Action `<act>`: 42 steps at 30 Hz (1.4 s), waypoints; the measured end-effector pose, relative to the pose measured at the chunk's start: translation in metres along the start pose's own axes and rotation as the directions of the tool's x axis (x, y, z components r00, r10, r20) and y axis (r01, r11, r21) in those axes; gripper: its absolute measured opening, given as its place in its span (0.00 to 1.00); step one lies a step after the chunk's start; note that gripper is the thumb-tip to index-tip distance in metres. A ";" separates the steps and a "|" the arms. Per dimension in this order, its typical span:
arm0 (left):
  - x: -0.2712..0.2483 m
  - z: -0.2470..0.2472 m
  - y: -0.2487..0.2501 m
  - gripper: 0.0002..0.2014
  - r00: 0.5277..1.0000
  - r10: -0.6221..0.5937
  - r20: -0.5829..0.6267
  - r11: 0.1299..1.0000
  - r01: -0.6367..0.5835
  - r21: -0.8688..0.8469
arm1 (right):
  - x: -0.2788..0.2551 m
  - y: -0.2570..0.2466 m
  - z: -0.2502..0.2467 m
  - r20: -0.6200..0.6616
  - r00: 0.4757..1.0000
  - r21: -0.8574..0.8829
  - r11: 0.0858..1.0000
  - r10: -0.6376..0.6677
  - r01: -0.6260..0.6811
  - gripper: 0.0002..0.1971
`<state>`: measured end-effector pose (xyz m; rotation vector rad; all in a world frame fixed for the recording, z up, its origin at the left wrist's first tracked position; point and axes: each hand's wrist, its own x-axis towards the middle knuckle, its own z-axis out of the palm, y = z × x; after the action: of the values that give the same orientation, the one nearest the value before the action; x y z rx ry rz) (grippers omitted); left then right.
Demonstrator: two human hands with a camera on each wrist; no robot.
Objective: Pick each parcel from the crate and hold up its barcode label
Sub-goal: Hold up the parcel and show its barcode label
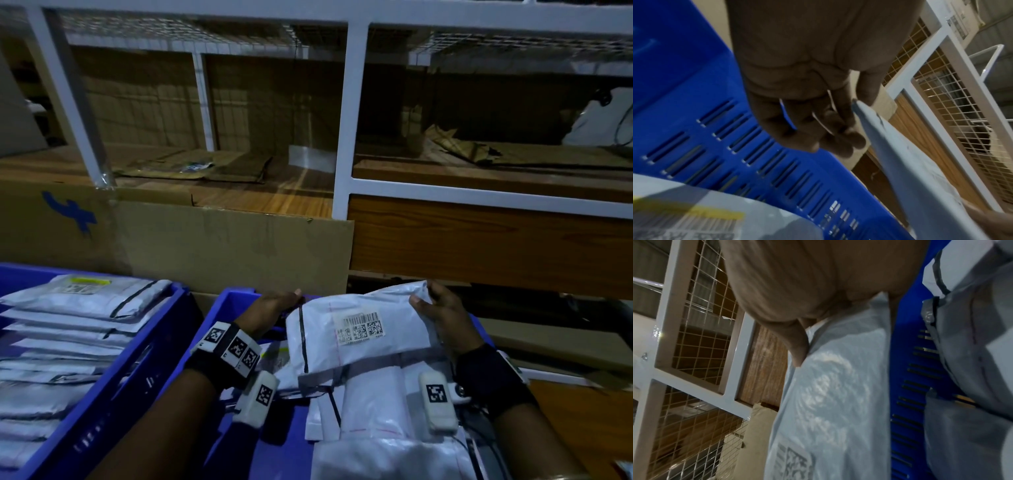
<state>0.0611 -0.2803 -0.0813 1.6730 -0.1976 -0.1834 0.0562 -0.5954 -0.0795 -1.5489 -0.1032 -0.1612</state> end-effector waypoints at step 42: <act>-0.006 0.006 0.001 0.07 0.993 0.117 -0.022 0.993 -0.117 -0.002 | -0.006 -0.012 0.003 -0.057 0.997 0.034 0.998 0.050 -0.048 0.19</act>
<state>0.0543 -0.2848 -0.0813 1.6540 -0.2783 -0.0771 0.0482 -0.5927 -0.0686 -1.5118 -0.0221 -0.1646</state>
